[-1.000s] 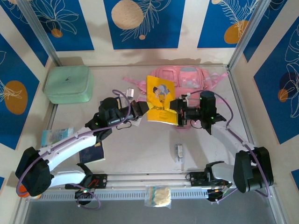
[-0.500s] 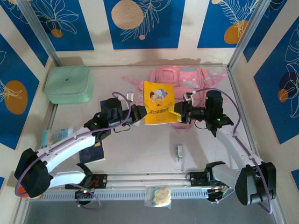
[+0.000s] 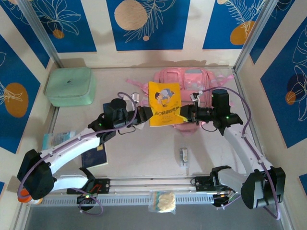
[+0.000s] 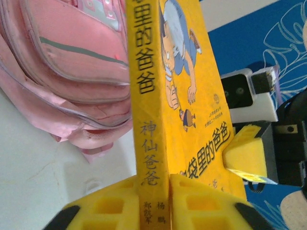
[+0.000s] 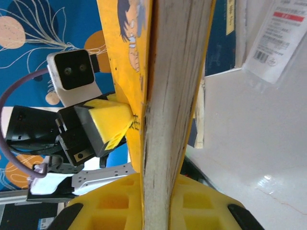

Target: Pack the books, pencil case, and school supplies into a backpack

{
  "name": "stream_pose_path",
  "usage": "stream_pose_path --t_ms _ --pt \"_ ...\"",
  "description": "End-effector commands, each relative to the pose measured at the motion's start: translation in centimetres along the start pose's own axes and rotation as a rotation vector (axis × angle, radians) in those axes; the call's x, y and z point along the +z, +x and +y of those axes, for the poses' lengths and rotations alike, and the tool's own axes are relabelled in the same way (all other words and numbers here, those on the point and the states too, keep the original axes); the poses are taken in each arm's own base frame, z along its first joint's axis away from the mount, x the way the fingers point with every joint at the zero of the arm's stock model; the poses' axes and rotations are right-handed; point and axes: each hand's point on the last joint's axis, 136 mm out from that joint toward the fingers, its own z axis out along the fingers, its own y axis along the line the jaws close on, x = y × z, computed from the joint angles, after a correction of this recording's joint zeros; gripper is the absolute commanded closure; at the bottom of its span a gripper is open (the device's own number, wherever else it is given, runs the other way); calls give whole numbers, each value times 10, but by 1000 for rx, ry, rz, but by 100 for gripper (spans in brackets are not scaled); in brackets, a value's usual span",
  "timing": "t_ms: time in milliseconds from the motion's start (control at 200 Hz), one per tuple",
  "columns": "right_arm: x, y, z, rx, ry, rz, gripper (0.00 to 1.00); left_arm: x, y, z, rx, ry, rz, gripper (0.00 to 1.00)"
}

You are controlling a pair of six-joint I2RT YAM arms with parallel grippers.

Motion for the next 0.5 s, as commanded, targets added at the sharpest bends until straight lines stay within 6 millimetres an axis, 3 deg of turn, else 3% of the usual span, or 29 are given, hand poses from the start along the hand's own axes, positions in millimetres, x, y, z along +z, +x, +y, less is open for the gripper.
stream_pose_path --t_ms 0,135,250,495 --pt "-13 -8 8 -79 45 -53 100 -1 -1 -10 168 -2 22 69" --pt "-30 -11 -6 -62 136 -114 100 4 1 14 404 -143 75 59" --pt "-49 -14 -16 -19 181 -169 100 16 4 13 628 -133 121 58" --pt "-91 -17 -48 76 333 -319 100 73 33 15 997 -103 288 42"
